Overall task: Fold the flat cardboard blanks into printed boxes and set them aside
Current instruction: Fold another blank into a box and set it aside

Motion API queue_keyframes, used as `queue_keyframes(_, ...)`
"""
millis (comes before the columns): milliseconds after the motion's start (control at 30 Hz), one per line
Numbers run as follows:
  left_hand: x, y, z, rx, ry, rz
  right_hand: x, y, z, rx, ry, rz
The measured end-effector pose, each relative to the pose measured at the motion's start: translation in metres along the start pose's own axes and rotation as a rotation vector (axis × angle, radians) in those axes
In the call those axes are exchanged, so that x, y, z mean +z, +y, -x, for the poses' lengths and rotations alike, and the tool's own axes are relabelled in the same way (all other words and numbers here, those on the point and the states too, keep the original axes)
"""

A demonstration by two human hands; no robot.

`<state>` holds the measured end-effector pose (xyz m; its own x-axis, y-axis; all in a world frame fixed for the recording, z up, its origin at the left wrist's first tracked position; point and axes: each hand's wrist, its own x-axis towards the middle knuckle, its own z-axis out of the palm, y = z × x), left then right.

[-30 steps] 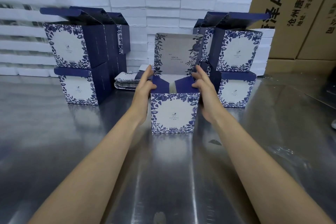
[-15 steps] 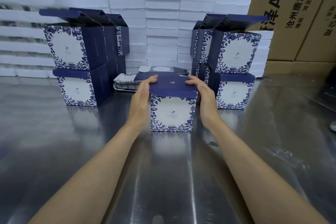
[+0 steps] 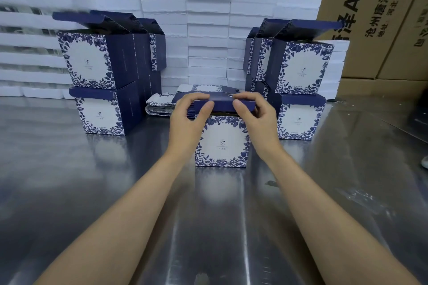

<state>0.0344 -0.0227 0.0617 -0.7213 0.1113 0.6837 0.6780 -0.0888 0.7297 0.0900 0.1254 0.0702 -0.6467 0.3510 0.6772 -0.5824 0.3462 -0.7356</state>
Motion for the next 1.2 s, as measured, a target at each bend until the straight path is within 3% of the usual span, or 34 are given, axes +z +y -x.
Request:
queue_keyframes(267,-0.001,0.01,-0.003,0.001,0.053,0.022,0.002,-0.007,-0.005,-0.013,0.034,0.021)
queue_keyframes(500,-0.001,0.015,0.0,0.149,-0.014,-0.111,0.009,-0.007,0.0,-0.145,0.012,0.182)
queue_keyframes(700,-0.002,0.015,-0.002,0.165,0.047,-0.091,0.012,-0.011,0.001,-0.1,0.015,0.172)
queue_keyframes(900,0.0,0.019,-0.003,0.013,0.019,0.142,0.01,-0.017,-0.002,-0.075,0.229,-0.037)
queue_keyframes(1000,-0.001,0.012,-0.003,0.001,0.048,0.111,0.007,-0.016,-0.004,-0.049,0.293,-0.049)
queue_keyframes(1200,-0.003,-0.013,0.0,0.017,-0.048,-0.043,0.007,-0.001,0.004,-0.176,0.279,0.22)
